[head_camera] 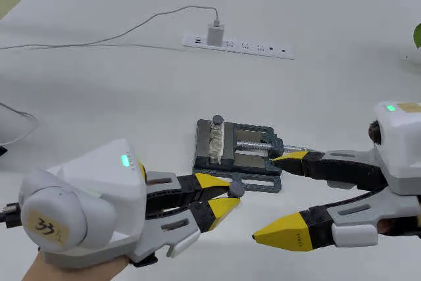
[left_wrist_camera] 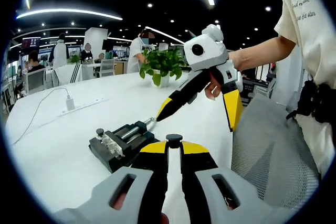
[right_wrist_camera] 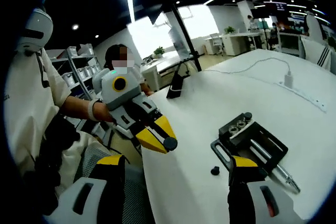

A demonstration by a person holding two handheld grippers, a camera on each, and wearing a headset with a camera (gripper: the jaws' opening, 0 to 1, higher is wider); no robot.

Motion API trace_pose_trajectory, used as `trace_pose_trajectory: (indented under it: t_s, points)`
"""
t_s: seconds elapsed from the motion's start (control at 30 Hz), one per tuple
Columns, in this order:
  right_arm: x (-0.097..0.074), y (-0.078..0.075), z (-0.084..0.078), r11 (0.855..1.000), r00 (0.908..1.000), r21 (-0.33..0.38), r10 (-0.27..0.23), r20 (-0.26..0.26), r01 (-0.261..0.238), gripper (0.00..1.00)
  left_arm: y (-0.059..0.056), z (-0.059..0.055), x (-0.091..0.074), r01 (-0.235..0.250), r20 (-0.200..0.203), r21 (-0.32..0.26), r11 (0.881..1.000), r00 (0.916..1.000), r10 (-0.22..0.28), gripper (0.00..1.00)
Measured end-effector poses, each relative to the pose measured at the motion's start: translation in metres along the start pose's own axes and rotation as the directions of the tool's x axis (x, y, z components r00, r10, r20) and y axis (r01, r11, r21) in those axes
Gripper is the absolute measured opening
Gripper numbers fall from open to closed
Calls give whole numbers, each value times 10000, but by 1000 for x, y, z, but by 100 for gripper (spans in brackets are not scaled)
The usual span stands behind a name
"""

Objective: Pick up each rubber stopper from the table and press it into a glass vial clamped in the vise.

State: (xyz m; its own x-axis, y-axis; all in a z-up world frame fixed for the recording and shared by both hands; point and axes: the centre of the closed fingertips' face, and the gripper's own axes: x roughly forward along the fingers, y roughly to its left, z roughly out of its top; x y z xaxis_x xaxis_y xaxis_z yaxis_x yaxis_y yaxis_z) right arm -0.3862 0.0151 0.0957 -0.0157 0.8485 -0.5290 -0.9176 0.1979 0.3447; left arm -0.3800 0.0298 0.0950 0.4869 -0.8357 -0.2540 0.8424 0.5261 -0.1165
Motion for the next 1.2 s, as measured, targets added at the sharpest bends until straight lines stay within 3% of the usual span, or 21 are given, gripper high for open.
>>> trace_pose_trajectory:
  t_s: [0.2, 0.27, 0.57, 0.97, 1.2]
  points:
    - [-3, -4, -4, 9948, 9968, -1007, 49, -798, -130, 71, -5, -5, 4, 254, -283, 60, 9997, 9993, -252, 4]
    - [-3, -2, -7, 9874, 9925, -1558, 102, -1220, -293, 66, -7, -7, 5, 339, -384, 139, 9993, 9987, -334, 4]
    - [1, 5, -5, 9615, 9764, -2614, 284, -2140, -853, 54, -12, -9, 8, 634, -615, 292, 9976, 9962, -615, 4]
    - [6, 11, -12, 9265, 9481, -3388, 527, -3137, -1636, 34, -20, -11, 13, 1004, -802, 453, 9939, 9921, -966, 4]
    - [8, 13, -16, 9145, 9377, -3578, 599, -3422, -1889, 24, -22, -11, 14, 1101, -816, 432, 9930, 9910, -1063, 4]
